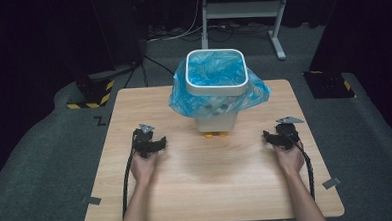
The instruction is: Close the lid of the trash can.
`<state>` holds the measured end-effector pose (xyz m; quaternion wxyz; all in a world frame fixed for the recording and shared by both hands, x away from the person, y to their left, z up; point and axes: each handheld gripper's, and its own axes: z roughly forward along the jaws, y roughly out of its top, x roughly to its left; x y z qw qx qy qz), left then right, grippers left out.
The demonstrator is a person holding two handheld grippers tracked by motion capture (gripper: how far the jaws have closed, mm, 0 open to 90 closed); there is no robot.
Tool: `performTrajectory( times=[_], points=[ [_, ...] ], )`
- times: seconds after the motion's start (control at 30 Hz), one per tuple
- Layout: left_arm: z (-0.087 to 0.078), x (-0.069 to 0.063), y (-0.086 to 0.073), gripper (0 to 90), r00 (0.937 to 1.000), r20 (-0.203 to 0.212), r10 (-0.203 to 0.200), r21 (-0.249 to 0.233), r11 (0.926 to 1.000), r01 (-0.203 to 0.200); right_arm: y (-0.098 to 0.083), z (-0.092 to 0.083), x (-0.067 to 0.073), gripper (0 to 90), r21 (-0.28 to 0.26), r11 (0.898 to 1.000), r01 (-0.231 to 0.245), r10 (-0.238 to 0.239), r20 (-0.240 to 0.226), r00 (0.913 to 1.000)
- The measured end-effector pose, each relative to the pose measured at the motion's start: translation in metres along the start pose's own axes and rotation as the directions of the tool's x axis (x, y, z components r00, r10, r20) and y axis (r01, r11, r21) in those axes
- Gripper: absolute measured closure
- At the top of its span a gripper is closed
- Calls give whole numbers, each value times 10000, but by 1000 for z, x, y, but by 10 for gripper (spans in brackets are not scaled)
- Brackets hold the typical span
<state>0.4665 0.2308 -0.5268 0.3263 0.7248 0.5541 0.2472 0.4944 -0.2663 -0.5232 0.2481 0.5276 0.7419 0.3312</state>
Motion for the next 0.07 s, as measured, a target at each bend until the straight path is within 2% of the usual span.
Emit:
performTrajectory(
  times=[0.07],
  points=[
    [0,0,0,309,10000,-2,-1,3,10000,1,0,0,0,346,-2,10000,-76,76,52,10000]
  ],
)
